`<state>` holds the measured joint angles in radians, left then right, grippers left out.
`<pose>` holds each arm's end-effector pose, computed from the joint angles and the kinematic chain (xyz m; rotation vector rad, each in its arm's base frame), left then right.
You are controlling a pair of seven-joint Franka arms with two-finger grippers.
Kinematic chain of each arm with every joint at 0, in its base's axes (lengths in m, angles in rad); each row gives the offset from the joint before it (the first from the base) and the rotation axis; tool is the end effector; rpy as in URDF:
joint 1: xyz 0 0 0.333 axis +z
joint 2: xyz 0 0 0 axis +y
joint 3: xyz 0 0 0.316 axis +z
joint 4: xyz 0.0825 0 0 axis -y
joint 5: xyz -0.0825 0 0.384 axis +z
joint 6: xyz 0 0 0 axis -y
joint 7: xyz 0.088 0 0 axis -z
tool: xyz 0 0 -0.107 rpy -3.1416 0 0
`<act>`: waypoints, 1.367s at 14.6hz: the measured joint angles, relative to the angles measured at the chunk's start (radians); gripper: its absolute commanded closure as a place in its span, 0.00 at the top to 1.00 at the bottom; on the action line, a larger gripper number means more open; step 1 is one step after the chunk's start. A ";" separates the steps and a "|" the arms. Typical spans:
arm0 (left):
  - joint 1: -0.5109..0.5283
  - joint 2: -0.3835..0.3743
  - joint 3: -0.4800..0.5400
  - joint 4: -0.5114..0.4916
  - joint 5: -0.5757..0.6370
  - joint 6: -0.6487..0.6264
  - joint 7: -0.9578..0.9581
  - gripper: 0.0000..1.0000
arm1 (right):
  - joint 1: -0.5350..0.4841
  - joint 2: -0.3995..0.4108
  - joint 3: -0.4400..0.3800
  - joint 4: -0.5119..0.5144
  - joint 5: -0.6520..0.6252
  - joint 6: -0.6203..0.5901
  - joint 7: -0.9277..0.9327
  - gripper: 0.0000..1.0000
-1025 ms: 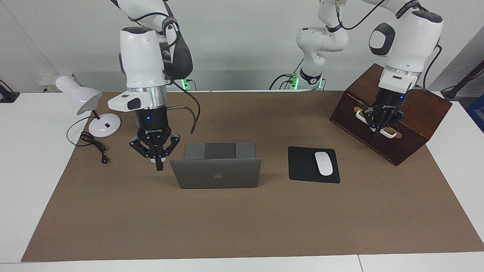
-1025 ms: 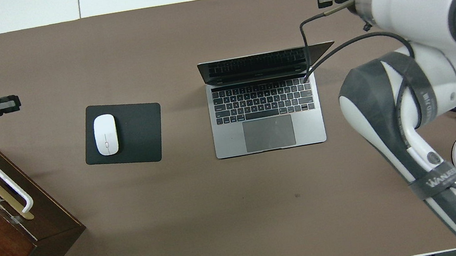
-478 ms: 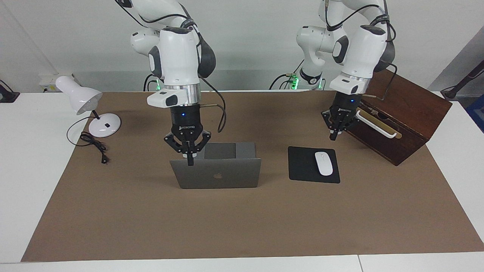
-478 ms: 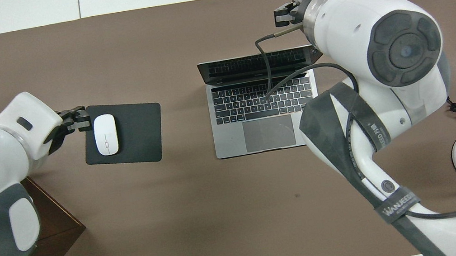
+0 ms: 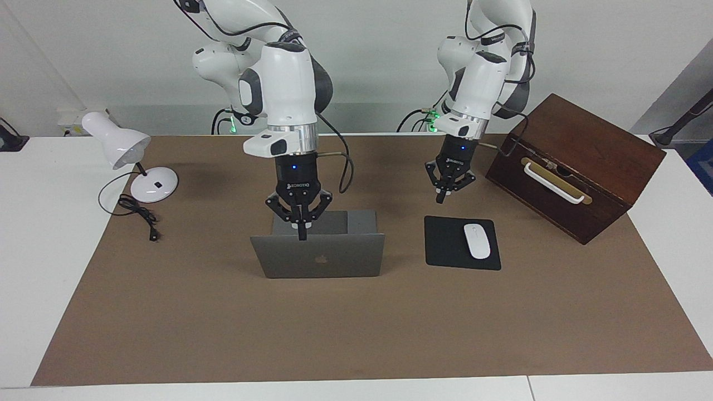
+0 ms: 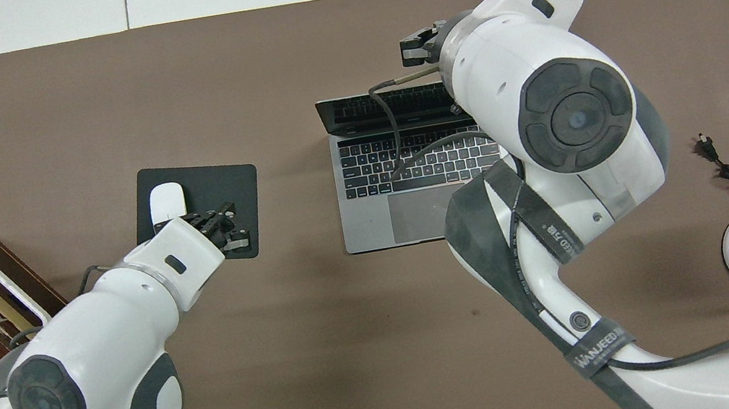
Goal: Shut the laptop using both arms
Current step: 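Hook the lid top with the right gripper while the left gripper braces the base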
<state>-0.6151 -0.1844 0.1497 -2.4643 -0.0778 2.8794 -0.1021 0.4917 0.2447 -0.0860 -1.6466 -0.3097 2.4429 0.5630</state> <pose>0.4508 -0.2198 0.4313 2.7706 -0.4024 0.7980 0.6207 0.2725 0.5325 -2.9877 -0.0493 -0.9456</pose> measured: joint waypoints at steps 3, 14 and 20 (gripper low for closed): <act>-0.058 0.025 0.001 -0.054 0.000 0.120 -0.011 0.00 | 0.015 0.017 0.000 0.000 0.000 0.004 0.010 0.00; -0.194 0.220 0.001 -0.065 0.000 0.426 -0.015 0.00 | 0.010 0.061 -0.006 0.001 0.000 0.053 0.010 0.00; -0.218 0.341 0.001 -0.055 0.000 0.563 -0.015 0.00 | 0.003 0.078 -0.007 0.000 0.000 0.054 0.010 0.00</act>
<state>-0.8334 0.1567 0.1507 -2.5188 -0.0780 3.4428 -0.1168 0.4952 0.3226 -0.0932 -1.6469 -0.3099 2.4967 0.5731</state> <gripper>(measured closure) 0.991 0.991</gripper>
